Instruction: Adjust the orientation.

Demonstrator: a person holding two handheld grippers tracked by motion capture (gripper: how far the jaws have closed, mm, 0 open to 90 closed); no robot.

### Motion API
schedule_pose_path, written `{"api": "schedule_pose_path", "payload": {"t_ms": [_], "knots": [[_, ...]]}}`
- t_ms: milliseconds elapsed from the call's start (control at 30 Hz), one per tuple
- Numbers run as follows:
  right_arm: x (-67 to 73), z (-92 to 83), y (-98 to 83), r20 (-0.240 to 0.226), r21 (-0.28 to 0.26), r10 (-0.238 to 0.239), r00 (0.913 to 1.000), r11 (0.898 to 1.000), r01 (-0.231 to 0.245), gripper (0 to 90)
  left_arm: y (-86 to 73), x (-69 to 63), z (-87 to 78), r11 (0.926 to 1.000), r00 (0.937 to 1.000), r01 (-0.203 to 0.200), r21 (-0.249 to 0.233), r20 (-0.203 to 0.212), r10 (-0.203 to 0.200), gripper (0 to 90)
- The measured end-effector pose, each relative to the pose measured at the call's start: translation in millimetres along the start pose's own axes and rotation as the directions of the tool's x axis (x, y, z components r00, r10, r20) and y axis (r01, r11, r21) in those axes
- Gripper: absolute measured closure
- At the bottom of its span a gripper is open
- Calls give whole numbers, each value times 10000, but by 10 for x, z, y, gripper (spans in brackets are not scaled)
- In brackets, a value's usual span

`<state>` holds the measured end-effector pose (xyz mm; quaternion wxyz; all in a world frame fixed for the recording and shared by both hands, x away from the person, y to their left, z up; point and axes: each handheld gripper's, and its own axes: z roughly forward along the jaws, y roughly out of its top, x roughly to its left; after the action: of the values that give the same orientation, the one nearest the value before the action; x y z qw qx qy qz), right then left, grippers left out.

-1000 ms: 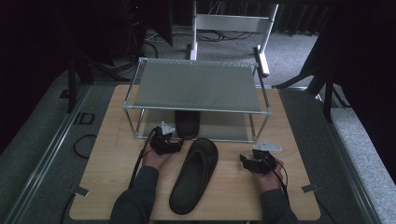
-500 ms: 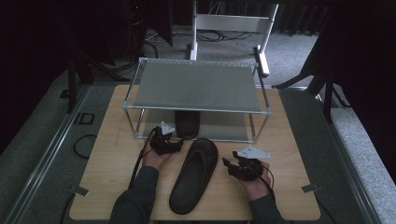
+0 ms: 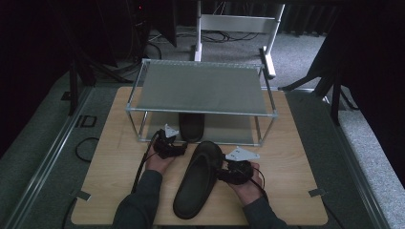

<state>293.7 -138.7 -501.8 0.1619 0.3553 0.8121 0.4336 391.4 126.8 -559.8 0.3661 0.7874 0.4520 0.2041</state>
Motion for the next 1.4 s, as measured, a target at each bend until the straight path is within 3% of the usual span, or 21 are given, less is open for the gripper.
{"api": "schedule_pose_path", "payload": {"t_ms": [133, 300, 467, 567, 900, 1167, 1400], "knots": [[67, 80, 75, -250, 127, 53, 9997, 9999, -49, 447, 1, -4, 1, 10000, 10000, -23, 3, -41, 23, 314], [103, 212, 104, -238, 472, 101, 9997, 9988, -89, 422, 0, -3, 0, 10000, 10000, -21, 4, -38, 22, 315], [39, 394, 55, -336, 981, 641, 9974, 9933, -605, 407, 0, -3, 0, 10000, 10000, -15, 4, -32, 15, 315], [2, 459, 20, -388, 1200, 893, 9952, 9892, -841, 452, 0, -3, 0, 10000, 10000, -16, 5, -31, 16, 315], [21, 370, 17, 234, 927, 773, 9967, 9925, -791, 650, 0, -8, 1, 10000, 10000, -39, 5, -79, 39, 317], [-48, 248, -34, 704, 892, 780, 9945, 9924, -842, 679, 0, -8, 1, 10000, 10000, -39, 5, -80, 39, 318], [-208, 155, -23, 973, 536, 934, 9909, 9937, -989, 682, 1, -8, 1, 10000, 10000, -33, 8, -81, 34, 318]]}}
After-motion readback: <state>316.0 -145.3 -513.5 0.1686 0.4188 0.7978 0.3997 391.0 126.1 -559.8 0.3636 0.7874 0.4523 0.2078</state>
